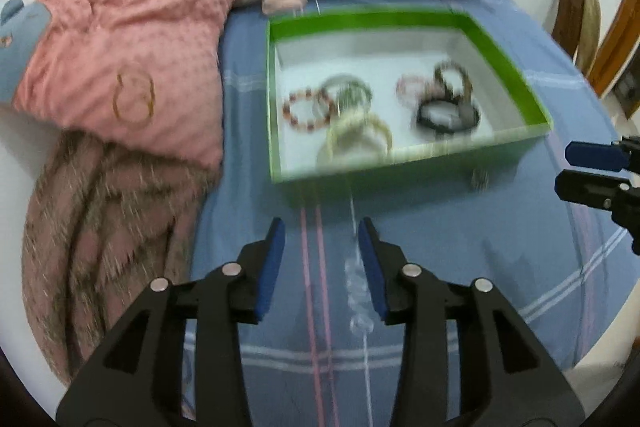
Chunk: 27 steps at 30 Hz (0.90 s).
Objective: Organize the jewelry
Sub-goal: 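Grasp the gold beaded ring with the right tool while the left tool reaches the black ring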
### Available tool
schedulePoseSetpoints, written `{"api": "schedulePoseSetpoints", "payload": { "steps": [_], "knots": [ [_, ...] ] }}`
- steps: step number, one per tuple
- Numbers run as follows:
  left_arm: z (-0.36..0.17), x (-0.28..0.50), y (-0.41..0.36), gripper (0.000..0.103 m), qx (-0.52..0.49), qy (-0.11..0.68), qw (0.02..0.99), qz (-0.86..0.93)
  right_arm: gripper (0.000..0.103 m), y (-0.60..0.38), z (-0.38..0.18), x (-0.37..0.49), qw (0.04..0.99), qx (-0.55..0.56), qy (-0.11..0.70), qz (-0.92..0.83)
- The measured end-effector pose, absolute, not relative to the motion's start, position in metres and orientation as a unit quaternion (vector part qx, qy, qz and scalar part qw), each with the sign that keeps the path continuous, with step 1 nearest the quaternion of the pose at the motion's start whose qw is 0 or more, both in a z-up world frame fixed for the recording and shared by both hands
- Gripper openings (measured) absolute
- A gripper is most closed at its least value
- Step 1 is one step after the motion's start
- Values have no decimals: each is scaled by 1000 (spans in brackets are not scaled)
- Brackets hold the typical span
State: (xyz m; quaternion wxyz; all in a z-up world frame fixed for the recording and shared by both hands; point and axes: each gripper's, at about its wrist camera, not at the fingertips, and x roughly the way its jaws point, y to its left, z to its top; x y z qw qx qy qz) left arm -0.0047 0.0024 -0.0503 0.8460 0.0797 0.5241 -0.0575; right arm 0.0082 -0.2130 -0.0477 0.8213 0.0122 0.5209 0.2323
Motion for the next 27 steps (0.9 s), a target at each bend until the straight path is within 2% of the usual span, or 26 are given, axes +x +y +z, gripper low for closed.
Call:
{"api": "schedulePoseSetpoints", "payload": {
  "steps": [8,13,15,25,27],
  "knots": [
    [-102,-10,1,39,40,582,808,-84,50,-208,-103,8,803,-2,567,185],
    [-107,-2,-1,40,17,589,803,-93,50,-207,-122,24,806,5,571,154],
    [-107,-2,-1,48,16,588,803,-92,50,-202,-128,28,807,-2,571,150],
    [-112,4,-1,48,4,597,796,-97,49,-174,-147,39,813,-54,566,122],
    [-115,7,-2,48,1,600,794,-99,42,-170,-146,39,816,-70,561,118]
  ]
}}
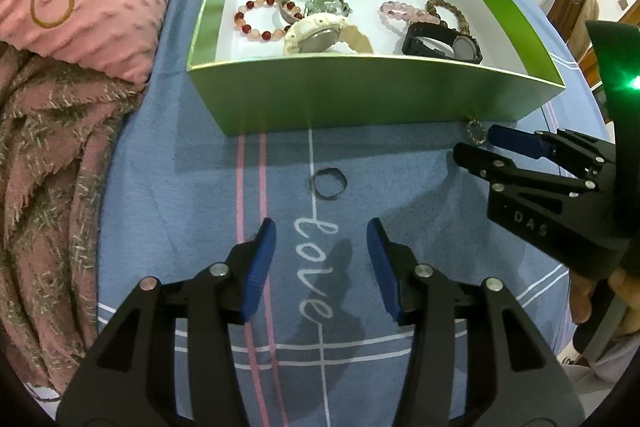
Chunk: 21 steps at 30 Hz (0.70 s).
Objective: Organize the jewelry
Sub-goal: 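Grasp the gold beaded ring with the right tool while the left tool reaches the black ring, then close the left tool on the small black ring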
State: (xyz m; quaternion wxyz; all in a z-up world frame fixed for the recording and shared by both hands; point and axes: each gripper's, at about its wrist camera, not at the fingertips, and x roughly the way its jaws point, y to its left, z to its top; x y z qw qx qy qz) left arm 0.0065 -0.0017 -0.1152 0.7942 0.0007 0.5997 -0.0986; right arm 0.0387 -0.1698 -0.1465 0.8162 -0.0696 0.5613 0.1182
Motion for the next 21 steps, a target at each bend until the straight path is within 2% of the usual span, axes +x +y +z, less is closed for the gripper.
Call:
{"api": "schedulePoseSetpoints", "payload": {
  "steps": [1,3,4,10,19,20,21],
  "knots": [
    [-117,8,-2,48,-3,601,793,-100,39,-169,-146,39,817,-69,560,122],
    [-120,12,-4,48,-10,603,791,-102,22,-165,-144,40,819,-71,555,126],
    [-121,14,-4,48,-13,604,790,-103,21,-165,-144,40,819,-72,554,127],
    [-126,27,-6,47,-28,606,788,-106,20,-168,-144,39,813,-54,563,138],
    [-134,38,-27,46,23,601,794,-92,20,-188,-139,20,804,-10,577,143],
    [-135,39,-30,43,30,598,796,-88,20,-189,-137,17,804,-9,577,143],
    [-135,39,-32,33,38,597,797,-84,19,-189,-136,15,805,-8,576,143]
  ]
}}
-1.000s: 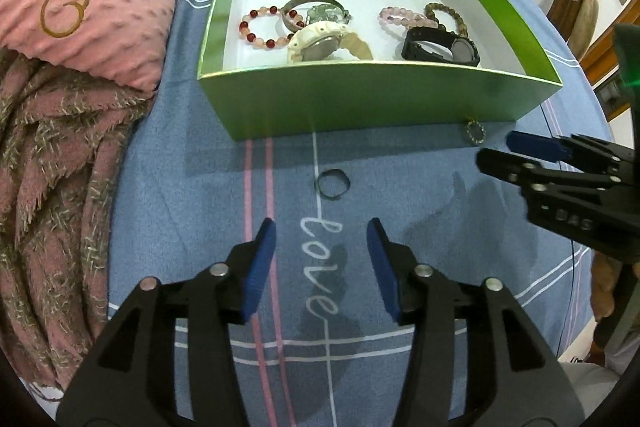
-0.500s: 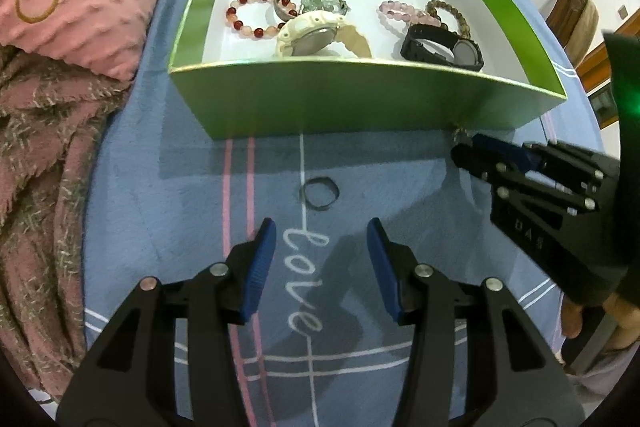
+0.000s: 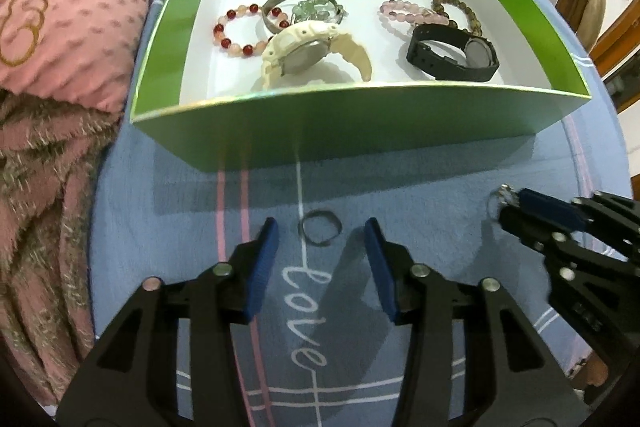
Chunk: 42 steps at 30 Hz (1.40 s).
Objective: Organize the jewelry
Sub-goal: 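Close the left tool on the small black ring, then hold both rings in the tools above the bedspread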
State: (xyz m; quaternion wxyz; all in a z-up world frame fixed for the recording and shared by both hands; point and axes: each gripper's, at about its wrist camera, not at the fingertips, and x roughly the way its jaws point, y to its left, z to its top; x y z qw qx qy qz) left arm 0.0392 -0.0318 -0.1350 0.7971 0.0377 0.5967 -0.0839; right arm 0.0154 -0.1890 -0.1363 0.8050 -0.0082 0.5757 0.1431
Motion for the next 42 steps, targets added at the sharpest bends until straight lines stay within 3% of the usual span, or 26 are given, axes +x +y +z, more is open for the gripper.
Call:
{"api": "schedulePoseSetpoints", "payload": {
  "steps": [2,17,42],
  "knots": [
    [-136,40,-38,21,55,594,799,-77,19,-190,-133,12,806,-7,574,143],
    [-121,2,-47,21,79,587,802,-79,19,-185,-128,3,810,-9,569,145],
    [-116,-23,-26,21,30,594,795,-117,20,-182,-131,-11,804,-12,576,149]
  ]
}}
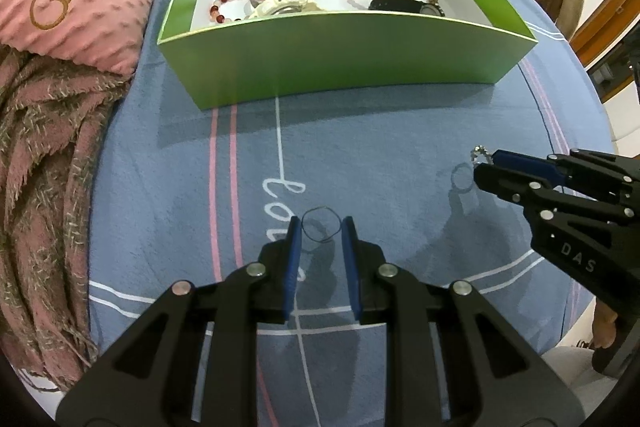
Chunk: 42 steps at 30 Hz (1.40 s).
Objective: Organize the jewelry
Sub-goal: 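Hold both rings in the tools above the bedspread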
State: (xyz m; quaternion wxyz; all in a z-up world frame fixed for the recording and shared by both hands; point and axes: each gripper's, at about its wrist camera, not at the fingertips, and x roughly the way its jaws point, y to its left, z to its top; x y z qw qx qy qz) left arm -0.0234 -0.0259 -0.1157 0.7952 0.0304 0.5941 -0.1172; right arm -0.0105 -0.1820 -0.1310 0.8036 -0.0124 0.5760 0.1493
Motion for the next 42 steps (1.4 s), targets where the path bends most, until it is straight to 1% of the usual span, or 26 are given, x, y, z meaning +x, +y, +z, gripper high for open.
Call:
{"api": "schedulePoseSetpoints", "payload": {
  "steps": [12,24,28,35,42],
  "knots": [
    [-123,-25,-29,21,27,606,785,-125,20,-193,-142,-22,794,-9,592,140],
    [-105,-34,-4,21,-37,589,792,-157,20,-193,-141,-23,797,-7,588,136],
    [-107,-39,-3,21,-32,593,790,-148,20,-193,-141,-23,796,-8,589,138],
    [-105,-42,-13,21,28,586,802,-112,20,-190,-140,-23,799,-19,586,136],
    [-106,-42,-19,21,53,586,802,-105,20,-191,-139,-23,799,-19,586,133]
  ]
}}
